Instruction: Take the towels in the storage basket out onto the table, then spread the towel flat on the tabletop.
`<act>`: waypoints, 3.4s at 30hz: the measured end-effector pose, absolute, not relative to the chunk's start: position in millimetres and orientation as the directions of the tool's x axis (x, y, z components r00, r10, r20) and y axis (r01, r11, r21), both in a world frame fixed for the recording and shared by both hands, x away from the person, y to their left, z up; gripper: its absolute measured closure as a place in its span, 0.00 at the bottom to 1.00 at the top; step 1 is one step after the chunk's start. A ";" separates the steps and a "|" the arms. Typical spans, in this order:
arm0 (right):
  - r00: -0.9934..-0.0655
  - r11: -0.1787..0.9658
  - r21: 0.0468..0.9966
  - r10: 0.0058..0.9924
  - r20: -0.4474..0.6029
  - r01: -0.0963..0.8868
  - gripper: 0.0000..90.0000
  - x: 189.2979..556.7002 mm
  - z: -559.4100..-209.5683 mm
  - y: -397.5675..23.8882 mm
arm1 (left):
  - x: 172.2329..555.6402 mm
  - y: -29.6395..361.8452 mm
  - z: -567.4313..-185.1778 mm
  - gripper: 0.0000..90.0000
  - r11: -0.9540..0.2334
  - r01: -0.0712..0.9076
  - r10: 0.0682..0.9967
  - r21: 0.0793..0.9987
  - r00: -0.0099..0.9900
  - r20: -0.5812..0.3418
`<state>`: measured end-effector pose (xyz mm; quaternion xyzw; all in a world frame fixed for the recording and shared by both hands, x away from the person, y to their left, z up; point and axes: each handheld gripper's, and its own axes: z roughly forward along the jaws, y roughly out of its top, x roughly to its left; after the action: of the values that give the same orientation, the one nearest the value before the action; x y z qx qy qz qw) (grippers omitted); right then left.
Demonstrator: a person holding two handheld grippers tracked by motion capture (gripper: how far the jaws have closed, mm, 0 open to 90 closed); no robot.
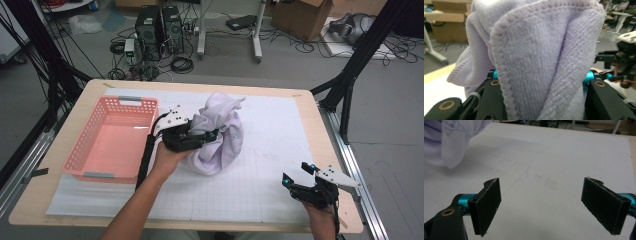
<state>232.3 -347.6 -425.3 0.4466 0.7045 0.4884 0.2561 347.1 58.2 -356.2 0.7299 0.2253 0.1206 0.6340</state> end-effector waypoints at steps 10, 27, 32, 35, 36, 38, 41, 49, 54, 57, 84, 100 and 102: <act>-0.496 0.153 0.902 0.865 0.076 0.405 0.16 237.4 -427.7 -344.6 | 363.6 33.1 -383.6 0.62 -0.162 0.246 0.507 0.956 0.852 -0.133; -0.506 0.173 0.894 0.860 0.068 0.414 0.17 241.9 -432.6 -339.0 | 350.6 63.4 -383.5 0.20 -0.087 0.273 0.666 0.958 0.731 -0.148; -0.509 0.174 0.895 0.858 0.067 0.412 0.17 242.1 -431.8 -336.8 | 332.2 73.0 -388.8 0.20 -0.087 0.272 0.633 0.958 0.758 -0.157; -0.510 0.171 0.892 0.857 0.074 0.418 0.17 243.3 -432.1 -336.4 | 320.3 79.1 -398.6 0.20 -0.076 0.277 0.624 0.958 0.763 -0.171; -0.509 0.171 0.893 0.858 0.074 0.417 0.17 244.3 -432.2 -336.3 | 317.0 81.3 -401.6 0.20 -0.075 0.285 0.620 0.956 0.764 -0.179; -0.508 0.168 0.890 0.858 0.079 0.423 0.17 246.7 -432.4 -335.7 | 310.3 86.2 -407.0 0.20 -0.061 0.283 0.617 0.957 0.764 -0.187; -0.501 0.167 0.888 0.862 0.080 0.429 0.17 252.2 -432.2 -334.8 | 302.3 92.3 -412.9 0.20 -0.074 0.278 0.627 0.958 0.760 -0.173; -0.489 0.173 0.889 0.870 0.064 0.423 0.17 255.3 -432.5 -333.0 | 283.2 105.5 -425.3 0.21 -0.093 0.253 0.638 0.963 0.758 -0.137; -0.493 0.187 0.886 0.868 0.053 0.424 0.17 252.7 -433.0 -330.9 | 277.9 105.2 -433.7 0.21 -0.126 0.249 0.643 0.960 0.757 -0.112; -0.491 0.192 0.884 0.870 0.048 0.427 0.17 252.7 -433.4 -331.2 | 278.0 105.2 -435.9 0.21 -0.123 0.261 0.637 0.958 0.761 -0.126; -0.519 0.211 0.879 0.853 0.048 0.428 0.17 257.3 -432.6 -320.6 | 281.9 114.2 -439.0 0.28 -0.120 0.292 0.620 0.949 0.769 -0.158; -0.694 0.357 0.833 0.718 0.044 0.422 0.47 287.5 -438.1 -246.2 | 290.0 103.3 -446.2 0.38 -0.218 0.347 0.637 0.912 0.759 -0.136; -0.696 0.385 0.816 0.717 0.030 0.431 0.56 293.7 -443.6 -230.2 | 290.9 102.0 -447.0 0.38 -0.220 0.350 0.639 0.910 0.757 -0.137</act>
<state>293.7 -230.2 -443.6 0.3523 0.8153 0.4283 0.1669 290.9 102.0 -447.0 0.7694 0.3215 0.1349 0.5352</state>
